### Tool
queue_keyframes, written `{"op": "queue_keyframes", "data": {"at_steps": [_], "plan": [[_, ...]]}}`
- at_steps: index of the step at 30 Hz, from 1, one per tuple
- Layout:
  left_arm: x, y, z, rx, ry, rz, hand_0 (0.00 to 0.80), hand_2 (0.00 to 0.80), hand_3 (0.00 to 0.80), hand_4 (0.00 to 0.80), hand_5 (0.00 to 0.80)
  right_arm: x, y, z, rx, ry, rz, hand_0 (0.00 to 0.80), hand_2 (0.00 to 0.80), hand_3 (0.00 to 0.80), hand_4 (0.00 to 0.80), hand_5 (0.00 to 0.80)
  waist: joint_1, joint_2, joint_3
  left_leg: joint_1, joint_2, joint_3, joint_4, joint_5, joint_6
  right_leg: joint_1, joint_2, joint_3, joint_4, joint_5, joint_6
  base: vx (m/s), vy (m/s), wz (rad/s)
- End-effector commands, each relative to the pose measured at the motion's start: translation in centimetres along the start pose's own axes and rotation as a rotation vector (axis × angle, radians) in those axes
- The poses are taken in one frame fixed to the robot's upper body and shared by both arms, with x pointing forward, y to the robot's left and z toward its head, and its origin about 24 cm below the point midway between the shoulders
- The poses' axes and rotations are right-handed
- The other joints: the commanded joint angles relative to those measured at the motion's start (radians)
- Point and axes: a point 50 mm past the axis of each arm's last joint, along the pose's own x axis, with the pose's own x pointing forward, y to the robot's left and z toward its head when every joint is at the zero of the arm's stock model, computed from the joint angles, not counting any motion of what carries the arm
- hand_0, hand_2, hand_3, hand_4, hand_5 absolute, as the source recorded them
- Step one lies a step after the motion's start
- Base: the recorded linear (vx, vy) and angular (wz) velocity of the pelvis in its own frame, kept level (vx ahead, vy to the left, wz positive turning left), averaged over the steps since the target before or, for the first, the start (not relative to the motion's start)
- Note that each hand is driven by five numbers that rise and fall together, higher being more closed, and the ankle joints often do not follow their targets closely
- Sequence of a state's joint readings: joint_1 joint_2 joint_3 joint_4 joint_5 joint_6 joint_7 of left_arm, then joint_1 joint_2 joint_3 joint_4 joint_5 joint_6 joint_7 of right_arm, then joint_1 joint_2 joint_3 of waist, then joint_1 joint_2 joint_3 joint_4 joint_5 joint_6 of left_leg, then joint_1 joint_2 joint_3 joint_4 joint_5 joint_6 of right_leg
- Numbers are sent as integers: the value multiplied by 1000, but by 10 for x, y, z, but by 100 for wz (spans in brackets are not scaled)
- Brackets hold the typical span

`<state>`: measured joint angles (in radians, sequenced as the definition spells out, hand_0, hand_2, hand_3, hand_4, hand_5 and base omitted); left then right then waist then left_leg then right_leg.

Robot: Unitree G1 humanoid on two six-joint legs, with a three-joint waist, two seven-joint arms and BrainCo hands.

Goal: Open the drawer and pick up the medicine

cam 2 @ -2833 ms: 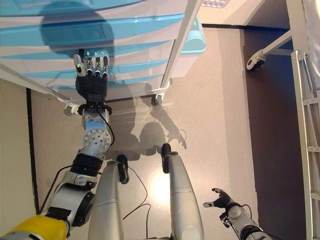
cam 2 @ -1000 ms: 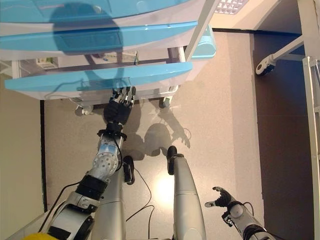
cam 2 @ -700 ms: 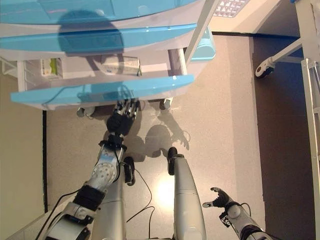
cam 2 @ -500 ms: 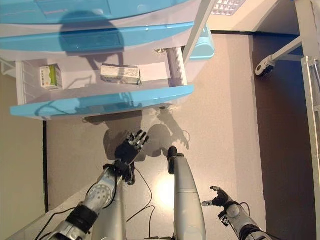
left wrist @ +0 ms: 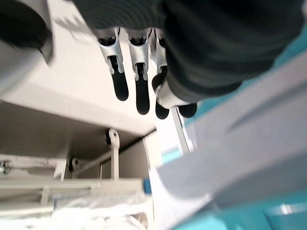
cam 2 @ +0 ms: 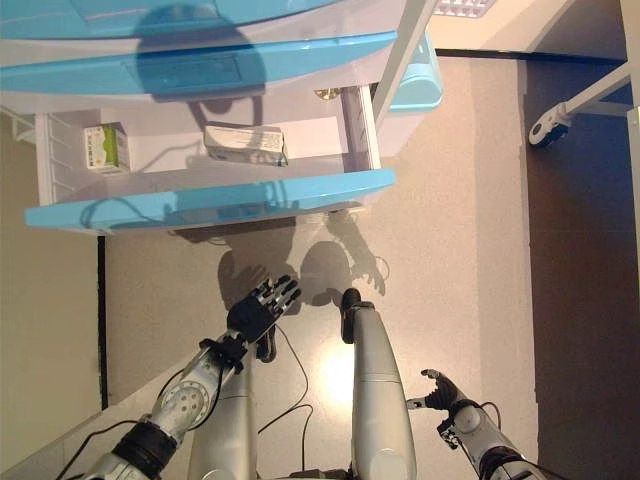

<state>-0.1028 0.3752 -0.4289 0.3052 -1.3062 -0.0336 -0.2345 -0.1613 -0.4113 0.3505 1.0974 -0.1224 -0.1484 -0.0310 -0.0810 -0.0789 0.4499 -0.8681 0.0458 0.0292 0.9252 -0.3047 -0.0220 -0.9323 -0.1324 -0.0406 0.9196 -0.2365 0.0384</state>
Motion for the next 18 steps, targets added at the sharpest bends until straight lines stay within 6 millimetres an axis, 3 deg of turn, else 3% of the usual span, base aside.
{"op": "queue_keyframes", "data": {"at_steps": [1, 2, 3, 4, 5, 11, 13, 14, 17, 18], "plan": [[-11, -4, -17, 29, 18, -19, 800, 800, 800, 800, 800, -11, -7, -32, 1, 92, -27, 0, 0, 0, 0, 0, 9, 13, -53, 2, -33, 70, -89, 76, 85, 34, 22, -40, -72, 109, 4, 0, 0, 0], [-15, 5, -15, 44, -8, 46, 769, 769, 769, 769, 769, -11, -6, -31, 4, 91, -28, 0, 0, 0, 0, 0, 12, 14, -51, 14, -33, 70, -100, 80, 84, 44, 23, -40, -82, 113, 4, 0, 0, 0], [-15, 9, -14, 44, -19, 74, 477, 477, 477, 477, 477, -10, -6, -29, 5, 87, -31, 0, 0, 0, 0, 0, 13, 15, -50, 19, -33, 71, -108, 85, 83, 50, 23, -42, -89, 116, 3, 5, -32, 1], [-14, 10, -13, 47, -26, 86, 66, 66, 66, 66, 66, -9, -6, -28, 7, 83, -38, 0, 0, 0, 0, 0, 12, 16, -51, 22, -33, 73, -116, 91, 81, 55, 24, -41, -99, 121, 2, -9, -18, 4], [-14, 11, -13, 45, -30, 96, 0, 0, 0, 0, 0, -9, -6, -27, 8, 85, -42, 0, 0, 0, 0, 0, 12, 17, -53, 25, -33, 73, -126, 95, 80, 58, 23, -42, -108, 125, 0, -10, -10, 4], [-20, 18, -8, 37, -87, 164, 0, 0, 0, 0, 0, -9, -7, -26, 17, 82, -65, 0, 0, 0, 0, 0, 11, 19, -64, 61, -32, 65, -193, 121, 75, 94, 26, -42, -171, 148, 1, -2, -1, 1], [-51, 39, 11, 242, -82, 240, 0, 0, 0, 0, 0, -13, -14, -32, 10, 80, -92, 0, 0, 0, 0, 0, 7, 21, -82, 118, -38, 62, -283, 153, 68, 160, 33, -44, -267, 180, 11, 52, -12, 0], [-51, 39, 11, 243, -81, 241, 0, 0, 0, 0, 0, -13, -14, -33, 11, 81, -91, 0, 0, 0, 0, 0, 7, 20, -81, 122, -38, 62, -286, 154, 68, 163, 33, -44, -269, 181, 11, 53, -9, 3], [-81, 47, 33, 603, 52, 231, 0, 0, 0, 0, 0, -19, -28, -41, -31, 81, -107, 0, 0, 0, 0, 0, 3, 31, -85, 195, -53, 53, -369, 181, 63, 245, 38, -48, -359, 196, 22, 48, 4, 3], [-81, 47, 33, 604, 53, 232, 0, 0, 0, 0, 0, -20, -28, -41, -31, 81, -107, 0, 0, 0, 0, 0, 3, 30, -84, 198, -54, 53, -372, 182, 62, 247, 38, -48, -361, 196, 22, 97, 35, 8]]}}
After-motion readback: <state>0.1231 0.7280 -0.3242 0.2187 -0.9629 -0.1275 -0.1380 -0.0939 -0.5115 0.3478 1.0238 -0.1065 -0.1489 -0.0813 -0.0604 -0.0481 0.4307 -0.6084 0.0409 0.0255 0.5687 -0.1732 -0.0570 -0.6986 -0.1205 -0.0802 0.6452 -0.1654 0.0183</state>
